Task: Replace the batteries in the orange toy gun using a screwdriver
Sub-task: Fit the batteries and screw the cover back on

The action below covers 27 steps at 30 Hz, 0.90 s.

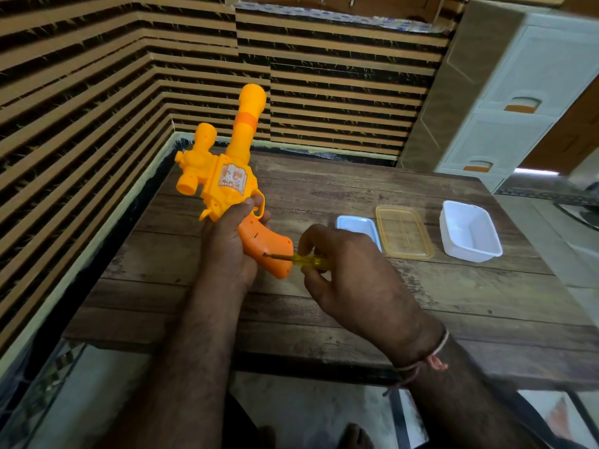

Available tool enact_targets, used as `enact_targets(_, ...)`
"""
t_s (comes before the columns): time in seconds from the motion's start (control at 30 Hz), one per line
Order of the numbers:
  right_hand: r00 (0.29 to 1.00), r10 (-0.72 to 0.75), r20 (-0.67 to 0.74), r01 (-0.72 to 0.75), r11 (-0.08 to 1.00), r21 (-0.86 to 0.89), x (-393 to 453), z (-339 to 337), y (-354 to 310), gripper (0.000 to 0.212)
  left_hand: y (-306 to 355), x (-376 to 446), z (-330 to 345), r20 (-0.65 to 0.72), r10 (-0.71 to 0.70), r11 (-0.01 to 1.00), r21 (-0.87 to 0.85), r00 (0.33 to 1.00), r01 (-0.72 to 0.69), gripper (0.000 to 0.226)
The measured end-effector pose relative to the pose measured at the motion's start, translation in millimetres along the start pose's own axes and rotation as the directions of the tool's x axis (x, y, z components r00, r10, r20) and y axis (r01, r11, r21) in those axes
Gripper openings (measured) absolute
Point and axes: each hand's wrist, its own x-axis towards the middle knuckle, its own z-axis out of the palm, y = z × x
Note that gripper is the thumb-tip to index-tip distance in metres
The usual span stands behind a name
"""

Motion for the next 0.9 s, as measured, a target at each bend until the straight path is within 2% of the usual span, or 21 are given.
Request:
enact_targets(0.07, 1.000, 0.003, -0.031, -0.003, 1.000, -0.006, 1.7, 0.4, 1.6, 0.014, -0.6, -0.8, 0.9, 0.009, -0.007, 1.000, -0.008, 1.000, 0.007, 0.028)
enact_targets(0.17, 0.998, 0.013, -0.064, -0.017, 0.998, -0.065, 1.7, 4.5, 1.3, 0.037, 0.2, -1.2, 1.3, 0.037, -0.013, 0.999, -0.031, 0.999, 0.014, 0.033)
enact_targets(0.3, 0.998, -0.012, -0.063, 0.015, 0.999, 0.048, -2.1, 1.7, -5.2, 0.019, -0.1, -0.9, -0.1, 0.062, -0.016, 0.998, -0.066, 0.998, 0.020, 0.052)
enact_targets(0.4, 0.996, -0.036, -0.083, 0.042, 0.996, 0.075, -1.9, -2.5, -5.7, 0.016, 0.6, 0.0, -3.1, 0.092, -0.031, 0.991, -0.130, 0.995, 0.043, 0.051)
enact_targets(0.47, 0.994, -0.048, -0.098, 0.052, 0.998, 0.033, -1.7, -3.2, -6.7, 0.012, 1.7, 0.7, -4.4, 0.103, -0.027, 0.990, -0.134, 0.994, 0.041, 0.056)
enact_targets(0.6, 0.985, -0.065, -0.161, 0.047, 0.993, -0.108, -2.6, 2.2, -9.8, 0.026, 2.0, 2.3, -4.5, 0.114, -0.020, 0.996, -0.090, 0.993, 0.030, 0.069)
enact_targets(0.67, 0.988, -0.055, -0.146, 0.044, 0.996, -0.082, -3.7, 2.2, -12.4, 0.021, 0.6, 2.7, -4.1, 0.121, -0.013, 0.998, -0.065, 0.993, 0.021, 0.069)
enact_targets(0.77, 0.997, -0.032, -0.066, 0.033, 0.999, 0.017, -4.4, -0.4, -13.8, 0.029, -0.8, 3.1, -3.6, 0.126, -0.016, 0.997, -0.067, 0.992, 0.025, 0.066)
enact_targets(0.9, 0.994, -0.045, -0.096, 0.039, 0.997, -0.068, -3.3, -2.2, -11.8, 0.015, 0.2, 3.6, -4.6, 0.115, 0.005, 0.999, -0.039, 0.993, -0.001, 0.060)
